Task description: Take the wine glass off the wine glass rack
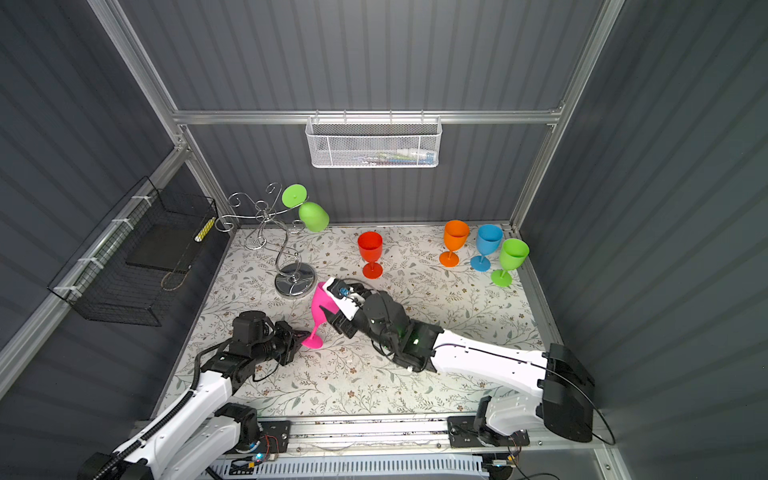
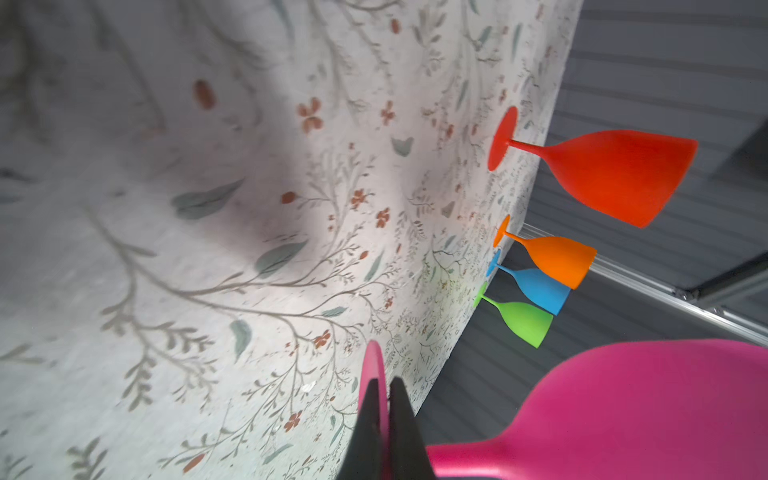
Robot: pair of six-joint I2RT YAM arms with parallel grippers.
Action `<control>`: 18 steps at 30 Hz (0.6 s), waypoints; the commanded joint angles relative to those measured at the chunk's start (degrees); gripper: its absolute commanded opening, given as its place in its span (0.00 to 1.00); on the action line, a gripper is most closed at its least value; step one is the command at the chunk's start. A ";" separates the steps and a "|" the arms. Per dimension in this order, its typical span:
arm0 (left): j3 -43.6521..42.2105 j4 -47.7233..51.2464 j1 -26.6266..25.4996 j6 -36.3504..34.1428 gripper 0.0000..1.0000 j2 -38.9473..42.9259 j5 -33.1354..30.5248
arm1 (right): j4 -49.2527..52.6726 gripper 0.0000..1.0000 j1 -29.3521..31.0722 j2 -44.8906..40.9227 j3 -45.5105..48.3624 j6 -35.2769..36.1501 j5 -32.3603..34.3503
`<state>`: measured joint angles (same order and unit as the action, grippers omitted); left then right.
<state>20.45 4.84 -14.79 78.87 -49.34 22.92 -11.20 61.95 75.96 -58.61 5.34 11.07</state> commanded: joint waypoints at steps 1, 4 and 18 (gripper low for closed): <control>0.24 -9.20 0.37 -5.35 0.01 -0.52 3.17 | 17.10 0.68 -1.53 -1.01 -6.70 -6.67 -2.92; 1.00 -10.13 0.39 -8.44 0.02 -1.08 3.94 | 25.38 0.65 -3.06 -0.10 -13.42 -10.61 -3.89; -1.45 -20.13 0.37 -13.22 0.00 -0.75 6.68 | 45.82 0.51 -6.23 6.16 -32.13 -24.08 -12.51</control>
<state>20.05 -11.18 -14.79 67.81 -50.74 27.97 28.75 55.75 80.93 -88.62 -15.05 0.27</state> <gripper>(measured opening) 0.062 0.516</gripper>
